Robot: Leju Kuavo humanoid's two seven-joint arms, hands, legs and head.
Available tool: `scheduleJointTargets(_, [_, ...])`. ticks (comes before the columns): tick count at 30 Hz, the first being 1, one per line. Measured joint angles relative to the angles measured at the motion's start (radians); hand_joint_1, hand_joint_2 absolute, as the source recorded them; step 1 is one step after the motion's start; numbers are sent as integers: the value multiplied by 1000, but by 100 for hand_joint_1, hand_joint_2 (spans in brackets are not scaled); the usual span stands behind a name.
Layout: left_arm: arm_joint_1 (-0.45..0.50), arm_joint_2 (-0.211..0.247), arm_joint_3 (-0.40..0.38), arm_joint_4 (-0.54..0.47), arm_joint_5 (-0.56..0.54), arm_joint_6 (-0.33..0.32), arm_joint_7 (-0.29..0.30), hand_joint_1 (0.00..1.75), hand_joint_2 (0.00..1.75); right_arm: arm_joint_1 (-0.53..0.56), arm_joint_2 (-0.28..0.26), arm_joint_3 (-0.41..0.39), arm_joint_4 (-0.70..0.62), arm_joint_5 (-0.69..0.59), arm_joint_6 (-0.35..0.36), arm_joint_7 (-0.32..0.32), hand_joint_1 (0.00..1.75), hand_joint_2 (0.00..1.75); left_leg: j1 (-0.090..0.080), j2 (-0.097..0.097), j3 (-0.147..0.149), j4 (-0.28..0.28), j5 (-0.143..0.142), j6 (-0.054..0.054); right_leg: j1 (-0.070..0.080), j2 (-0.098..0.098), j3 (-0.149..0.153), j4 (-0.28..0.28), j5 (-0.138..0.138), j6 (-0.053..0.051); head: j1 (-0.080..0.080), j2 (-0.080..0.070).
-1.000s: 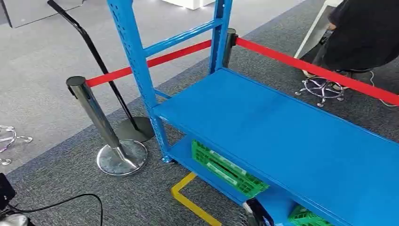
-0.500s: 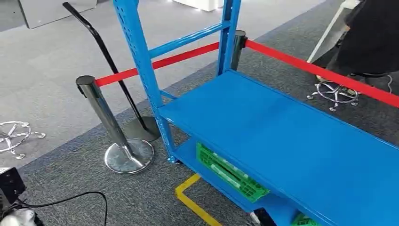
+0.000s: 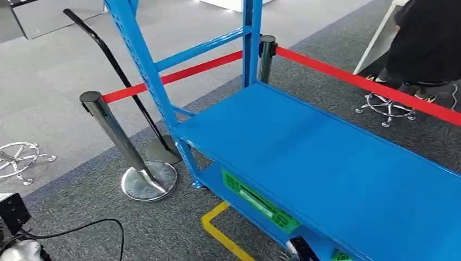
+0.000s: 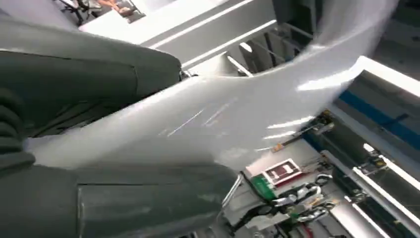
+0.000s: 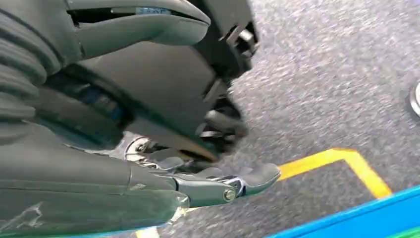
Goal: Take the parts from the cabinet and place them on the table.
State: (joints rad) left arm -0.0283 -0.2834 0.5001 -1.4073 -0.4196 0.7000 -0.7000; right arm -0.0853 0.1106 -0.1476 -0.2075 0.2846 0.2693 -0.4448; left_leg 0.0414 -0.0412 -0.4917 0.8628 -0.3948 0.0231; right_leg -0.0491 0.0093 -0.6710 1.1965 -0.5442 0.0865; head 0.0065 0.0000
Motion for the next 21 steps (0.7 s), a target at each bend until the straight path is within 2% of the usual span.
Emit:
scheduleJointTargets(1, [0, 0, 1, 2, 0, 0, 0, 175, 175, 0, -2, 0, 0, 0, 1, 1, 0, 175, 10, -3, -4, 18, -11, -16, -6, -1, 23, -49, 36, 10, 0, 0])
scheduleJointTargets(2, [0, 0, 0, 3, -2, 0, 0, 175, 175, 0, -3, 0, 0, 0, 1, 2, 0, 175, 22, -6, -11, 41, -24, -35, -13, 1, 63, -124, 77, 23, 0, 0])
scheduleJointTargets(3, [0, 0, 0, 3, -3, 0, 0, 175, 175, -1, -3, 0, 0, 0, 2, 3, 0, 175, 33, -19, -25, 76, -42, -57, -27, 22, 104, -202, 93, 42, 6, 0])
scheduleJointTargets(4, [-1, 1, 0, 3, -3, 0, 0, 175, 175, 0, -1, 0, 1, 1, 2, 5, 0, 175, 33, -18, -42, 98, -56, -76, -13, 64, 91, -153, 59, 44, 9, 0])
scheduleJointTargets(5, [-2, 3, -3, 4, -8, 0, 0, 175, 175, 2, -3, -1, 1, 0, 2, 4, 0, 175, 36, -19, -52, 129, -76, -87, -12, 58, 95, -161, 58, 8, 16, 0])
scheduleJointTargets(6, [-3, 3, -3, 3, -12, 0, 0, 175, 175, 3, -5, -1, 1, 1, 2, 3, 0, 175, 36, -24, -52, 125, -74, -89, -8, 50, 92, -150, 54, -16, 13, 0])
scheduleJointTargets(8, [-2, 3, -1, 5, -15, 0, 0, 175, 175, 2, -5, -1, 2, 1, 2, 1, 0, 175, 42, -35, -51, 118, -65, -91, -3, 40, 93, -145, 54, -36, 3, 0])
scheduleJointTargets(9, [-1, 3, 1, 6, -15, 0, 0, 175, 175, 1, -5, -1, 2, 1, 2, 0, 0, 175, 45, -28, -52, 123, -68, -93, -3, 32, 92, -150, 60, -46, -2, 0])
scheduleJointTargets(10, [-2, 3, 1, 6, -16, 0, 0, 175, 175, 1, -5, -1, 2, 1, 2, -1, 0, 175, 42, 4, -68, 160, -93, -82, -2, 25, 91, -150, 61, -54, 0, 0])
scheduleJointTargets(11, [-2, 3, 0, 6, -17, 0, 0, 175, 175, 3, -5, -1, 2, 0, 0, -1, 0, 175, 37, 21, -97, 222, -133, -74, -1, 20, 89, -150, 61, -61, -6, 0])
scheduleJointTargets(12, [-2, 3, -1, 7, -18, 0, 0, 175, 175, 4, -5, -1, 2, 2, 1, 0, 0, 175, 31, 27, -137, 308, -179, -70, -1, 12, 86, -150, 62, -62, -7, 0])
scheduleJointTargets(13, [-2, 3, 0, 7, -17, 0, 0, 175, 175, 6, -5, -1, 2, 3, 1, 2, 0, 175, 28, 29, -174, 386, -212, -68, 1, 3, 83, -150, 62, -62, -8, 0])
scheduleJointTargets(14, [-2, 3, 3, 7, -16, 0, 0, 175, 175, 6, -4, -1, 2, 10, 1, 8, 0, 175, 25, 29, -200, 440, -227, -66, 2, -4, 81, -150, 62, -62, -7, 0])
scheduleJointTargets(15, [-1, 3, 6, 7, -10, 0, 0, 175, 175, 5, -3, 2, 2, 22, 1, 19, 0, 175, 23, 29, -202, 445, -216, -62, 2, -11, 81, -150, 62, -62, -7, 0])
scheduleJointTargets(16, [-1, 3, 8, 7, -8, 0, 0, 175, 175, 2, -2, 3, 2, 27, 1, 25, 0, 175, 22, 29, -185, 411, -183, -58, 1, -15, 82, -150, 62, -61, -8, 0])
scheduleJointTargets(18, [0, 3, 13, 6, -5, 0, 0, 175, 175, -9, 4, 4, 2, 34, 0, 37, 0, 175, 22, 38, -111, 261, -95, -53, -3, -20, 85, -149, 61, -52, -8, 0])
scheduleJointTargets(19, [1, 3, 15, 6, -1, 0, 0, 175, 175, -14, 7, 5, 2, 37, 0, 41, 0, 175, 22, 46, -83, 200, -82, -55, -2, -21, 85, -149, 60, -42, -8, 0])
scheduleJointTargets(20, [0, 3, 16, 5, 2, 0, 0, 175, 175, -20, 9, 7, 2, 39, 0, 42, 0, 175, 11, 44, -76, 177, -96, -59, 5, -20, 81, -144, 60, -29, -13, 0])
scheduleJointTargets(21, [1, 2, 18, 4, 2, 0, 0, 175, 175, -24, 10, 10, 1, 40, 0, 43, 0, 175, 11, 45, -83, 184, -98, -61, 4, -23, 79, -151, 65, -20, -10, 0])
